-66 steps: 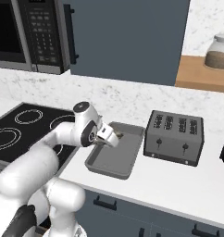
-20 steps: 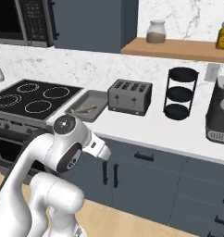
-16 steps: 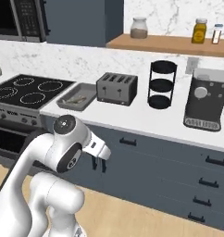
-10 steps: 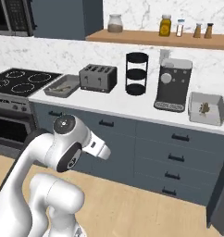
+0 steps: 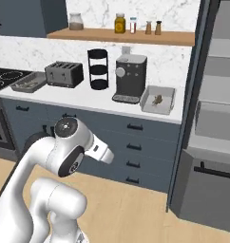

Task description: Place one tomato and one fish in each tupperware on the nearby counter, to pack two identical lunches.

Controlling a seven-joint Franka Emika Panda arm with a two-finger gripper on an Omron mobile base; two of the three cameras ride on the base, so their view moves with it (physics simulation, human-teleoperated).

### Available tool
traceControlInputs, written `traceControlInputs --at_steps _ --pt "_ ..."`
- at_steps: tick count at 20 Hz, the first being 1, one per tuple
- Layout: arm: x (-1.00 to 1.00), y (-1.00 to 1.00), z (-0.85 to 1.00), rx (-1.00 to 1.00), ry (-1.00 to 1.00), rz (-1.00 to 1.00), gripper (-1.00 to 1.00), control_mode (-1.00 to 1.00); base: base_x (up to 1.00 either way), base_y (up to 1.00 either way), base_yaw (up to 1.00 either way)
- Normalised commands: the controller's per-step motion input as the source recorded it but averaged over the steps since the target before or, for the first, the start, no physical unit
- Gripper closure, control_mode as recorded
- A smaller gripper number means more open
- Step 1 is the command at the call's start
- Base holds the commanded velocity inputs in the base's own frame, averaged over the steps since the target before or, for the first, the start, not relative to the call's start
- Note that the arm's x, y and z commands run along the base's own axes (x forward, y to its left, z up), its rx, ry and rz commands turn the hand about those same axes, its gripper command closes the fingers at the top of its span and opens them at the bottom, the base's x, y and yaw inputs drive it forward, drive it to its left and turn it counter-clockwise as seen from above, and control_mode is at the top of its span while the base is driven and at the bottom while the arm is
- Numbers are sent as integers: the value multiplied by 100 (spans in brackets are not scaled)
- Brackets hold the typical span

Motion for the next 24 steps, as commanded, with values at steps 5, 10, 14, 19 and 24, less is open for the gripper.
traceControlInputs --at_steps 5,10,14,19,24 --pt "0 0 0 0 0 0 -100 100 100 -100 6" --pt "0 0 0 0 0 0 -100 100 49 -100 8" --pt "0 0 0 0 0 0 -100 100 23 -100 0" --pt "0 0 0 0 0 0 -100 100 33 -100 0" --pt "0 0 0 0 0 0 -100 100 48 -58 0"
